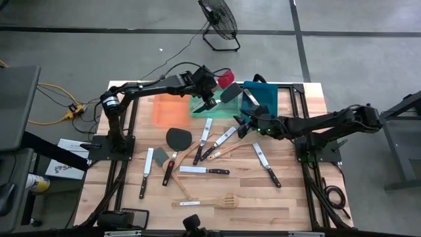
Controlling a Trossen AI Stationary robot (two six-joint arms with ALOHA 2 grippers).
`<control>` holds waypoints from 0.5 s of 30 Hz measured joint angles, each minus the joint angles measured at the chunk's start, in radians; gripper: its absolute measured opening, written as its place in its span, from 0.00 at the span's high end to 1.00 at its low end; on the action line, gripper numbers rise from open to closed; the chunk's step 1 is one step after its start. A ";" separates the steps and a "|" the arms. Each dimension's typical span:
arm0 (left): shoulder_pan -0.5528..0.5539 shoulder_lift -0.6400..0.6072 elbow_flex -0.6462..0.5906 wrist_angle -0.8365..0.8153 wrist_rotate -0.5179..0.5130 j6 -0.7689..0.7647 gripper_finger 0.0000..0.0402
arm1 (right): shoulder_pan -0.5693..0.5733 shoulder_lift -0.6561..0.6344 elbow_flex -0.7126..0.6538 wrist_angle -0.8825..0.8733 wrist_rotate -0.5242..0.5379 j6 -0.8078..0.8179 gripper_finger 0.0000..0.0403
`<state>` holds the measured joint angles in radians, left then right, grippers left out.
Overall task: Pick & Place Kitchen Items
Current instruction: Put the red spatula into the green bin
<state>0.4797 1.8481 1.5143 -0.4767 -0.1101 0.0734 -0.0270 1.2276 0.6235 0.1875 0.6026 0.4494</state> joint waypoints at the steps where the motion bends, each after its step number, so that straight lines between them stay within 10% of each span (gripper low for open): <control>1: 0.000 0.013 0.000 0.002 -0.003 -0.001 0.82 | 0.010 -0.014 0.000 -0.018 0.026 0.001 0.49; 15: -0.002 0.088 0.000 0.026 -0.042 0.000 0.80 | 0.074 -0.138 0.000 -0.059 0.130 -0.008 0.49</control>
<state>0.4782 1.9366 1.5143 -0.4506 -0.1516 0.0738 0.0471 1.0897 0.6231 0.1286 0.7324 0.4411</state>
